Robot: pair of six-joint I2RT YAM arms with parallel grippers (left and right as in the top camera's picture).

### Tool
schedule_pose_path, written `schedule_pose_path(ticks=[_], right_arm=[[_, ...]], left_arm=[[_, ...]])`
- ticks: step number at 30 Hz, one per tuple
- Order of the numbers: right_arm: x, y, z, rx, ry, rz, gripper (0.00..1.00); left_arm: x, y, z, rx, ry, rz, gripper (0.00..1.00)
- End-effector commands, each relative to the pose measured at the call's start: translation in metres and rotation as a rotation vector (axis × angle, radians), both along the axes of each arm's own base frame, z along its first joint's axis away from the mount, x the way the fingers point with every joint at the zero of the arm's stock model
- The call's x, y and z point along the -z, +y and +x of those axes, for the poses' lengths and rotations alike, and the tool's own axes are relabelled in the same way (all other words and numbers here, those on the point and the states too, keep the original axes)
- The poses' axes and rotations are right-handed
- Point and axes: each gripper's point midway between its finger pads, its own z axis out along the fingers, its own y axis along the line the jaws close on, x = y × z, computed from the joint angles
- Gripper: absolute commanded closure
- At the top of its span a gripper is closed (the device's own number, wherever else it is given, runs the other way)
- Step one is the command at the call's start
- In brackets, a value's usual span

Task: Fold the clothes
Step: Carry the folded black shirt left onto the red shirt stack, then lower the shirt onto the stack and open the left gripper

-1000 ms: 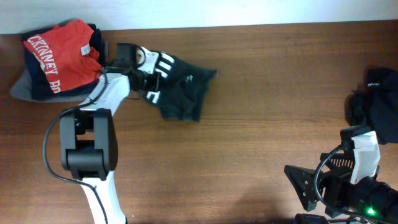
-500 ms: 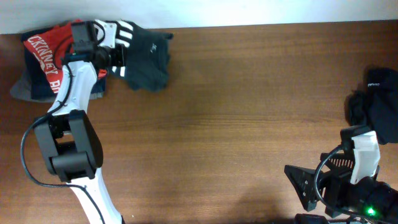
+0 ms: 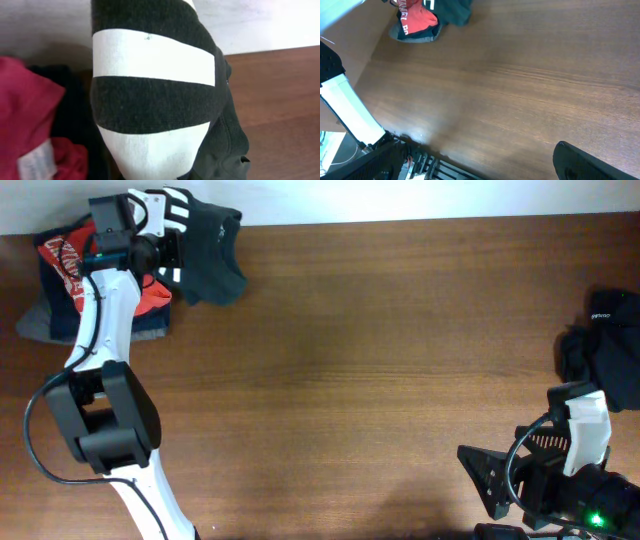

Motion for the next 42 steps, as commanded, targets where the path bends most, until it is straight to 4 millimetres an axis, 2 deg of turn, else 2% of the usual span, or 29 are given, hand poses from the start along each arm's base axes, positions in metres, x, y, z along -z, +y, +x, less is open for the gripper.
schedule_pose_path(ticks=[1, 14, 23, 42], right_arm=[[-0.001, 0.000, -0.001, -0.001, -0.002, -0.008, 0.01], [-0.001, 0.000, -0.001, -0.001, -0.002, -0.008, 0.01], [-0.001, 0.000, -0.001, -0.001, -0.002, -0.008, 0.01], [-0.001, 0.000, -0.001, -0.001, -0.003, -0.008, 0.01]], left_arm=[[-0.019, 0.023, 0.007, -0.031, -0.052, 0.033, 1.00], [-0.045, 0.084, 0.004, -0.158, -0.099, 0.003, 1.00], [-0.046, 0.110, -0.002, -0.218, -0.096, -0.010, 1.00], [-0.054, 0.191, -0.019, -0.387, -0.132, 0.051, 0.99]])
